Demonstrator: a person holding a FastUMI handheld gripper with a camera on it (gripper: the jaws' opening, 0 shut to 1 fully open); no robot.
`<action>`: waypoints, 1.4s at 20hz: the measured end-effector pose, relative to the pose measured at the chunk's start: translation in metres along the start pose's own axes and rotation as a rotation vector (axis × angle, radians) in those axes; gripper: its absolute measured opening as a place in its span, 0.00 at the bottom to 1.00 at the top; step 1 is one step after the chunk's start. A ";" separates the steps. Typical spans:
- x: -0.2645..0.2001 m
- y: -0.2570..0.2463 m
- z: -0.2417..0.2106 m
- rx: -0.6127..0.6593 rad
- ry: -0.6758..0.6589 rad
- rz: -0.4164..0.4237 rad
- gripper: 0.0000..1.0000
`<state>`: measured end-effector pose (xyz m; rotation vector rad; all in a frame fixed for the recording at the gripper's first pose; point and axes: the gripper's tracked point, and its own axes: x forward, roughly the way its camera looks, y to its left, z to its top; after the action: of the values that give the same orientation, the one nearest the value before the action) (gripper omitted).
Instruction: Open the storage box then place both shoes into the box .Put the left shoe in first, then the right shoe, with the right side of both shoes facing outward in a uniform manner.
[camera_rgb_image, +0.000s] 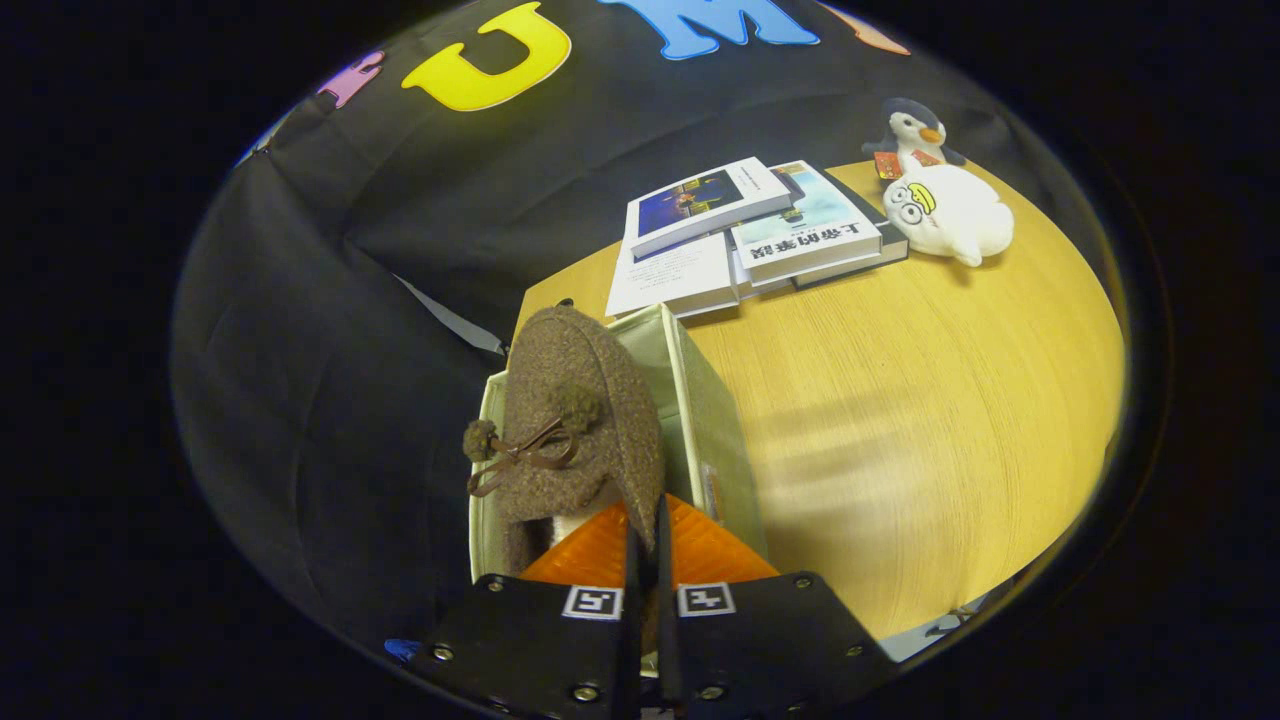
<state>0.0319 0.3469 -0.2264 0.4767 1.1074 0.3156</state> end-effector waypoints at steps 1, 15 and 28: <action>-0.002 0.008 0.003 0.010 -0.019 0.029 0.26; -0.118 -0.010 0.062 -0.228 -0.279 0.076 0.99; -0.261 -0.111 0.129 -0.338 -0.570 -0.015 0.99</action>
<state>0.0404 0.1020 -0.0340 0.2316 0.4881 0.3199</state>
